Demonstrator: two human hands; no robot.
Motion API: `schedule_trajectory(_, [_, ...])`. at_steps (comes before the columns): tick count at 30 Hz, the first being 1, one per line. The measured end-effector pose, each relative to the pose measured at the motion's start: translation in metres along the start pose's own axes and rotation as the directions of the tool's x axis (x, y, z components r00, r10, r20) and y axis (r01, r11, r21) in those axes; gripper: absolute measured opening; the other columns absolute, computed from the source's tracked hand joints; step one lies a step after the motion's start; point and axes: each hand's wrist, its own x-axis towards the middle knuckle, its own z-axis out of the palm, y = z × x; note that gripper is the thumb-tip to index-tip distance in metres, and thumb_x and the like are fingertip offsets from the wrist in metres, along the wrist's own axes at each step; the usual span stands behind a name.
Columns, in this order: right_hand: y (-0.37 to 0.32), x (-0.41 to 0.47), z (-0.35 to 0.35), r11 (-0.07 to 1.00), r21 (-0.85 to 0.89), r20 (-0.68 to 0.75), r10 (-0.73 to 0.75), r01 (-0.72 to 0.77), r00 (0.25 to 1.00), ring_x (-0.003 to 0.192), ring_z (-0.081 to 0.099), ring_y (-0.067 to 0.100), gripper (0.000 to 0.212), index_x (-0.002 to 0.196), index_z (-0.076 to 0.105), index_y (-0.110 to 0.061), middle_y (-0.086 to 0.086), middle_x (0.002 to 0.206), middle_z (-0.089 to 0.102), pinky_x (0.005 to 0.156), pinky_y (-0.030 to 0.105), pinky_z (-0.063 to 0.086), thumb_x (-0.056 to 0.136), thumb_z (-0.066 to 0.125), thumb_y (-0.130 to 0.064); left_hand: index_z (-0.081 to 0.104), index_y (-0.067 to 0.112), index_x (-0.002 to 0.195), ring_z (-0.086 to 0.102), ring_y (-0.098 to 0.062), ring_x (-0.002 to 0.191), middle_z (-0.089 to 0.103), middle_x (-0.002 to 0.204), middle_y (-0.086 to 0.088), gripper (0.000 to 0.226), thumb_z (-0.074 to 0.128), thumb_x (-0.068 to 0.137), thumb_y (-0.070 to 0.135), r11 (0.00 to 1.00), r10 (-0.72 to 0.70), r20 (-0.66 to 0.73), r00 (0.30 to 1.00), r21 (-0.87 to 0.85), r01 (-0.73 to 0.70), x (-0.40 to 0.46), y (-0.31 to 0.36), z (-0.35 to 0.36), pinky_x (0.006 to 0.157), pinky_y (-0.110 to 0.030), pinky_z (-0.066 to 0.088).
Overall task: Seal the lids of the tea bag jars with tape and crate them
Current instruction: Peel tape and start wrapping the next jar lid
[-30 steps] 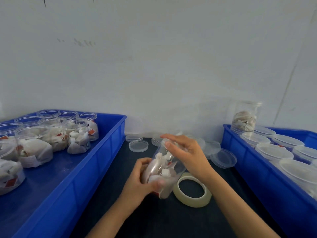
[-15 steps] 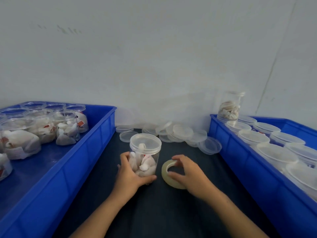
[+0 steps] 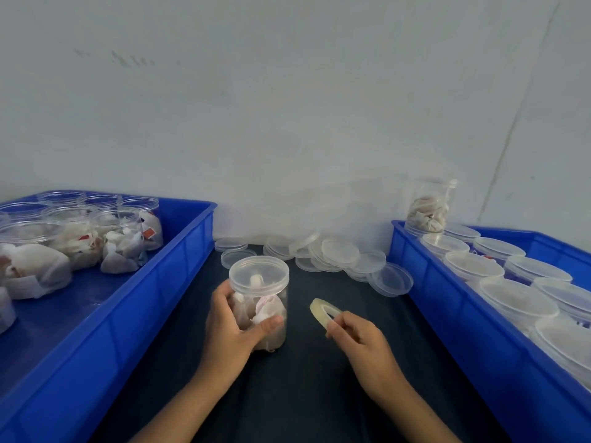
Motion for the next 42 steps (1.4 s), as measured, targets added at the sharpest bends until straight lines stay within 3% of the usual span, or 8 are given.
schedule_trajectory(2, [-0.004, -0.002, 0.001, 1.0, 0.022, -0.031, 0.017, -0.016, 0.999, 0.056, 0.042, 0.007, 0.041, 0.067, 0.055, -0.008, -0.004, 0.059, 0.047, 0.057, 0.027, 0.034, 0.094, 0.056, -0.04, 0.036, 0.015, 0.135, 0.039, -0.014, 0.128, 0.04, 0.136, -0.004, 0.087, 0.076, 0.069, 0.056, 0.959, 0.266, -0.166, 0.95, 0.15, -0.242, -0.004, 0.012, 0.0, 0.105, -0.03, 0.034])
schedule_trajectory(4, [-0.007, -0.002, 0.002, 0.999, 0.031, -0.043, 0.04, -0.038, 0.998, 0.054, 0.036, 0.01, 0.051, 0.065, 0.046, -0.002, -0.002, 0.057, 0.04, 0.055, 0.028, 0.03, 0.093, 0.056, -0.043, 0.043, 0.008, 0.128, 0.04, -0.013, 0.122, 0.044, 0.13, -0.009, 0.062, 0.066, 0.082, 0.044, 0.792, 0.583, -0.259, 0.77, 0.392, -0.468, -0.007, 0.023, -0.001, 0.102, -0.026, 0.032])
schedule_trajectory(7, [-0.011, -0.006, 0.006, 0.999, 0.029, -0.017, 0.038, -0.038, 0.999, 0.058, 0.035, 0.014, 0.05, 0.07, 0.043, 0.005, 0.002, 0.062, 0.038, 0.058, 0.032, 0.028, 0.093, 0.055, -0.037, 0.053, 0.017, 0.109, 0.051, -0.008, 0.099, 0.053, 0.108, 0.002, 0.025, 0.058, 0.087, 0.026, 0.562, 0.784, -0.037, 0.62, 0.469, -0.682, -0.016, 0.034, 0.006, 0.085, -0.025, 0.042])
schedule_trajectory(10, [-0.019, -0.011, 0.009, 0.991, 0.131, 0.044, -0.011, 0.005, 0.999, 0.063, 0.037, 0.018, 0.042, 0.073, 0.047, 0.009, 0.007, 0.066, 0.041, 0.062, 0.036, 0.031, 0.093, 0.054, -0.028, 0.059, 0.021, 0.105, 0.056, -0.001, 0.078, 0.055, 0.095, 0.015, 0.015, 0.06, 0.091, 0.024, 0.675, 0.63, 0.22, 0.744, 0.318, -0.666, -0.03, 0.037, 0.021, 0.071, -0.024, 0.05])
schedule_trajectory(13, [-0.023, -0.017, 0.015, 0.982, 0.186, 0.07, -0.04, 0.026, 0.997, 0.067, 0.041, 0.017, 0.033, 0.079, 0.05, 0.009, 0.006, 0.071, 0.046, 0.065, 0.036, 0.035, 0.096, 0.051, -0.019, 0.06, 0.018, 0.107, 0.061, -0.004, 0.085, 0.058, 0.098, 0.014, 0.025, 0.071, 0.087, 0.011, 0.833, 0.484, 0.196, 0.853, 0.195, -0.517, -0.035, 0.032, 0.031, 0.073, -0.018, 0.052])
schedule_trajectory(17, [-0.023, -0.025, 0.024, 0.979, 0.199, 0.056, -0.065, 0.053, 0.996, 0.066, 0.04, 0.011, 0.03, 0.085, 0.048, 0.003, 0.003, 0.073, 0.045, 0.063, 0.03, 0.036, 0.1, 0.047, -0.023, 0.061, 0.017, 0.102, 0.064, -0.001, 0.091, 0.064, 0.096, 0.009, 0.022, 0.071, 0.085, 0.009, 0.926, 0.361, 0.121, 0.925, 0.071, -0.371, -0.033, 0.033, 0.03, 0.076, -0.012, 0.051])
schedule_trajectory(27, [-0.016, -0.03, 0.027, 0.974, -0.027, 0.137, -0.218, 0.224, 0.966, 0.057, 0.041, 0.003, 0.019, 0.084, 0.04, -0.028, -0.018, 0.067, 0.049, 0.054, 0.024, 0.036, 0.102, 0.039, -0.028, 0.071, 0.015, 0.082, 0.067, 0.001, 0.079, 0.068, 0.076, 0.015, 0.016, 0.076, 0.077, 0.0, 0.909, 0.401, 0.093, 0.911, 0.08, -0.408, -0.032, 0.033, 0.026, 0.071, -0.009, 0.05])
schedule_trajectory(42, [-0.025, -0.033, 0.033, 0.988, -0.015, 0.072, -0.15, 0.151, 0.986, 0.056, 0.044, 0.002, 0.017, 0.086, 0.046, -0.023, -0.006, 0.064, 0.048, 0.054, 0.026, 0.037, 0.102, 0.041, -0.028, 0.053, 0.014, 0.083, 0.051, -0.005, 0.077, 0.053, 0.081, 0.009, 0.02, 0.058, 0.086, -0.004, 0.796, 0.527, 0.161, 0.835, 0.25, -0.551, -0.032, 0.028, 0.026, 0.066, -0.012, 0.043])
